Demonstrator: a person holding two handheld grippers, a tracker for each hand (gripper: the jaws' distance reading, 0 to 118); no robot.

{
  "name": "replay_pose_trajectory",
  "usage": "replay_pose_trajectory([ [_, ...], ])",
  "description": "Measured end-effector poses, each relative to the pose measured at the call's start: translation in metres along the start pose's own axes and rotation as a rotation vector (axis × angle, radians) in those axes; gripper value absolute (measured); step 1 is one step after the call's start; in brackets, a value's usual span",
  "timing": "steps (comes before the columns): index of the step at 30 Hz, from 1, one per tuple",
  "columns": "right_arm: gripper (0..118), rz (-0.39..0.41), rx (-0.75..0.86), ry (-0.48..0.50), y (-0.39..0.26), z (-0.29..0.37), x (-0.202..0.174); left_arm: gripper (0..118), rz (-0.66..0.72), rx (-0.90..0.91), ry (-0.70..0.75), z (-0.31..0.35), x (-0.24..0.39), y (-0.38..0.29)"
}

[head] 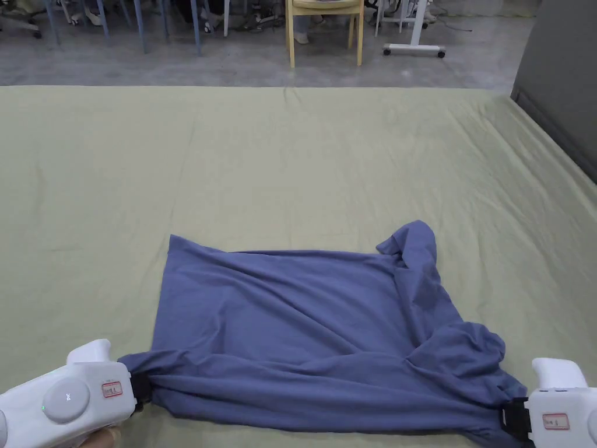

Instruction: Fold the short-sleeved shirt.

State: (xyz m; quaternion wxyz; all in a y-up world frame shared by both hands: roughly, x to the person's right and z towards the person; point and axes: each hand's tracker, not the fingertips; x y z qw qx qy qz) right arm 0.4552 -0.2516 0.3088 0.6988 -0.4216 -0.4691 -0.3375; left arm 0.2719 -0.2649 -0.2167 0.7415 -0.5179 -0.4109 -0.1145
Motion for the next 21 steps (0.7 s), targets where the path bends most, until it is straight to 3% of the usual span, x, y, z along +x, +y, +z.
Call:
replay_pose_trajectory([
  [1,14,0.001,0.007,-0.005,0.000,0.000,0.000,3,-0.001,0.005,-0.001,0.002,0.001,-0.001],
  [2,38,0.003,0.011,-0.007,0.001,0.001,0.001,9,-0.005,0.010,0.004,0.002,0.001,-0.001],
  [3,90,0.017,0.016,-0.046,0.003,0.003,-0.001,46,-0.021,0.014,0.049,0.002,0.002,0.000],
  [4,118,0.029,0.017,-0.095,0.004,0.003,-0.002,114,-0.037,0.023,0.077,0.001,0.003,0.000],
  [5,114,0.015,0.081,-0.088,0.000,0.011,-0.004,118,-0.031,0.014,0.069,0.002,0.001,-0.001],
  [6,113,0.040,0.140,-0.068,0.003,0.018,-0.004,118,0.004,0.126,0.004,0.014,-0.002,-0.006],
  [8,115,0.038,0.135,-0.088,0.005,0.035,-0.006,118,0.053,0.105,-0.026,0.031,-0.003,-0.011],
  [12,113,0.023,0.304,-0.076,0.011,0.073,-0.011,118,0.059,0.180,-0.077,0.080,0.001,-0.020],
  [14,100,0.013,0.352,-0.065,0.012,0.091,-0.017,118,0.024,0.182,-0.137,0.110,0.017,-0.024],
  [15,84,0.020,0.371,-0.047,0.012,0.099,-0.020,116,0.003,0.191,-0.156,0.121,0.021,-0.029],
  [16,56,0.028,0.393,-0.033,0.011,0.105,-0.024,102,-0.018,0.210,-0.168,0.127,0.022,-0.033],
  [18,39,0.041,0.419,-0.017,0.007,0.116,-0.034,81,-0.083,0.234,-0.197,0.141,0.027,-0.040],
  [19,23,0.046,0.439,0.004,0.004,0.119,-0.038,52,-0.112,0.241,-0.181,0.147,0.032,-0.043],
  [20,14,0.051,0.460,0.013,0.002,0.123,-0.044,11,-0.136,0.245,-0.151,0.148,0.036,-0.049],
  [21,13,0.052,0.471,0.035,-0.002,0.126,-0.049,1,-0.120,0.237,-0.155,0.149,0.039,-0.056],
])
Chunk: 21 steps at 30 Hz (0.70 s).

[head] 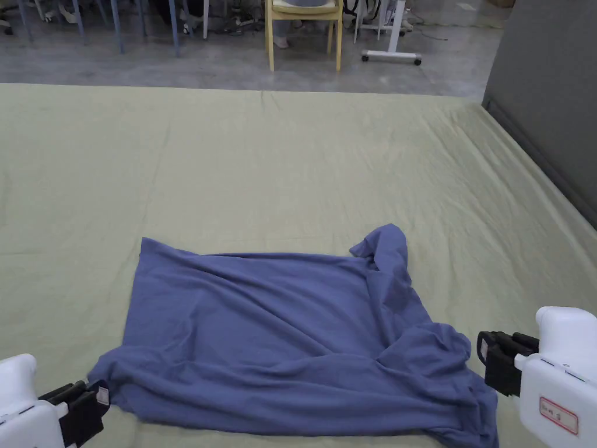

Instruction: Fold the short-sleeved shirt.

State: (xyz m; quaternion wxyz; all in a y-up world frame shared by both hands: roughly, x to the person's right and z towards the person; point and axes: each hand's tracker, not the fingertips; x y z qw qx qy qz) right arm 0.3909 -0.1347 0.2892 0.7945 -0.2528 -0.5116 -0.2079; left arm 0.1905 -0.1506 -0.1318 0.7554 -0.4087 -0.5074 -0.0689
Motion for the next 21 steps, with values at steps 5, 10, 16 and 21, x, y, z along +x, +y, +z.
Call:
replay_pose_trajectory([
  [5,7,0.041,0.033,0.071,0.000,0.014,-0.016,1,-0.050,0.029,-0.035,0.008,-0.001,0.002],
  [10,6,0.026,0.038,0.127,0.007,0.011,-0.022,1,-0.063,0.043,-0.055,-0.027,0.003,0.036],
  [16,6,-0.026,-0.009,0.197,0.011,-0.006,-0.033,118,-0.187,-0.012,0.062,-0.153,0.013,0.133],
  [21,6,-0.001,-0.046,0.194,0.009,-0.020,-0.037,118,-0.237,-0.185,0.246,-0.283,-0.005,0.148],
])
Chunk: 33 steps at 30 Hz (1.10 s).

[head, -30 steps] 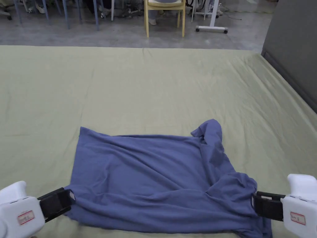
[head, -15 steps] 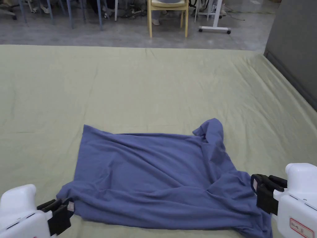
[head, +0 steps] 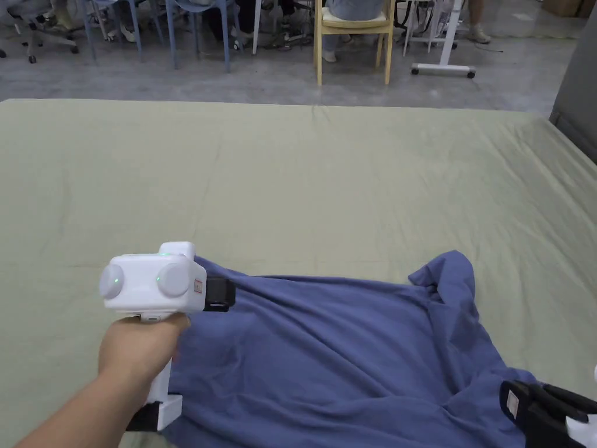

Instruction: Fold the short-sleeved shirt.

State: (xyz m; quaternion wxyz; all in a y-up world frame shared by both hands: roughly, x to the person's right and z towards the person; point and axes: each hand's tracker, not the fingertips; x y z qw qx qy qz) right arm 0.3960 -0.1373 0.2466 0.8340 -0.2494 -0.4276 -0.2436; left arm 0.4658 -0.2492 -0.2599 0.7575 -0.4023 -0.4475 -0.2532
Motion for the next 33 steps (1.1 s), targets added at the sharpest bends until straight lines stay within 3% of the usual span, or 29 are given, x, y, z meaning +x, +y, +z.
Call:
replay_pose_trajectory([
  [9,6,0.025,-0.080,-0.036,-0.008,-0.019,0.022,117,0.056,-0.030,-0.030,-0.070,0.010,0.026],
  [12,6,0.033,-0.105,-0.053,-0.005,-0.030,0.031,90,-0.011,-0.016,0.011,-0.051,0.020,0.020],
  [15,6,0.041,-0.128,-0.026,0.012,-0.050,0.038,4,-0.036,0.031,0.071,-0.024,0.019,0.022],
  [16,6,0.047,-0.124,-0.026,0.019,-0.057,0.040,0,0.055,0.053,-0.089,-0.013,0.007,0.023],
  [17,6,0.058,-0.121,-0.023,0.030,-0.067,0.042,0,0.129,0.062,-0.185,-0.005,0.000,0.021],
  [18,6,0.072,-0.123,-0.017,0.043,-0.078,0.046,0,0.125,0.067,-0.158,0.005,0.000,0.019],
  [20,6,0.089,-0.129,0.019,0.069,-0.102,0.053,0,0.053,0.104,-0.147,0.013,-0.006,0.027],
  [21,12,0.103,-0.142,0.060,0.083,-0.117,0.057,0,0.021,0.127,-0.156,0.022,-0.006,0.026],
  [22,49,0.097,-0.150,0.042,0.097,-0.131,0.062,0,0.003,0.138,-0.154,0.029,-0.005,0.026],
  [23,98,0.092,-0.159,0.023,0.109,-0.149,0.065,0,0.007,0.128,-0.149,0.029,-0.002,0.026],
  [24,118,0.120,-0.199,-0.026,0.119,-0.169,0.067,0,0.008,0.128,-0.151,0.034,-0.002,0.026],
  [27,118,0.183,-0.211,-0.088,0.142,-0.213,0.080,0,0.064,0.149,-0.177,0.042,-0.007,0.024],
  [31,118,0.055,-0.348,-0.199,0.138,-0.278,0.100,0,0.071,0.152,-0.170,0.043,-0.007,0.023],
  [33,105,-0.057,-0.383,-0.213,0.135,-0.294,0.111,0,0.066,0.143,-0.161,0.042,-0.007,0.024],
])
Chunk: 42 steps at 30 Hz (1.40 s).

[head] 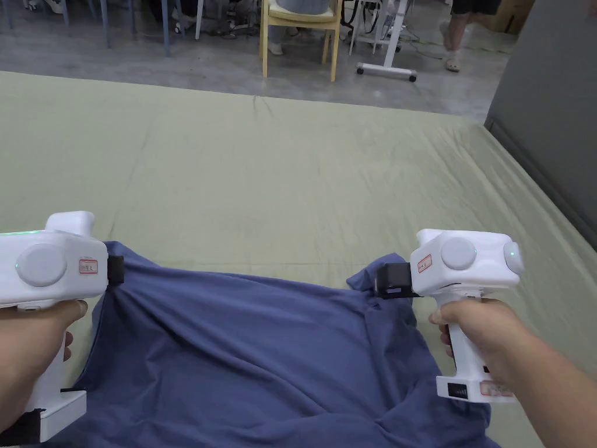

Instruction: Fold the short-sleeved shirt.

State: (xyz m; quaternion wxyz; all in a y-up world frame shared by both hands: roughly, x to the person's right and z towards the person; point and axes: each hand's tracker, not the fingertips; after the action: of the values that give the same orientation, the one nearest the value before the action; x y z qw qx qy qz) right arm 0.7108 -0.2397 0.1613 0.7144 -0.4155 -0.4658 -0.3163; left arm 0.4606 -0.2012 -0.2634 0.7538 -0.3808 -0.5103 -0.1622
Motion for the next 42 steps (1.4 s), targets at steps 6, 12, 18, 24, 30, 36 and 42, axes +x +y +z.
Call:
replay_pose_trajectory([
  [6,3,0.042,0.034,-0.064,0.001,0.001,-0.008,0,0.020,-0.028,0.020,-0.015,-0.004,-0.006],
  [12,3,0.220,0.207,-0.013,0.001,0.064,-0.008,0,0.065,-0.009,-0.044,-0.004,-0.019,-0.007],
  [18,3,0.301,0.274,0.065,-0.041,0.128,0.009,0,0.030,0.053,-0.119,0.037,-0.030,-0.021],
  [24,3,0.324,0.294,0.086,-0.118,0.186,0.011,0,-0.003,0.096,-0.190,0.098,-0.045,-0.059],
  [30,3,0.229,0.189,0.082,-0.184,0.198,0.030,0,-0.031,0.075,-0.219,0.128,-0.057,-0.103],
  [36,3,0.146,0.074,0.040,-0.230,0.167,0.051,0,-0.042,-0.014,-0.242,0.116,-0.063,-0.141],
  [42,3,0.140,-0.048,0.007,-0.245,0.122,0.059,0,-0.083,-0.137,-0.143,0.086,-0.065,-0.164],
])
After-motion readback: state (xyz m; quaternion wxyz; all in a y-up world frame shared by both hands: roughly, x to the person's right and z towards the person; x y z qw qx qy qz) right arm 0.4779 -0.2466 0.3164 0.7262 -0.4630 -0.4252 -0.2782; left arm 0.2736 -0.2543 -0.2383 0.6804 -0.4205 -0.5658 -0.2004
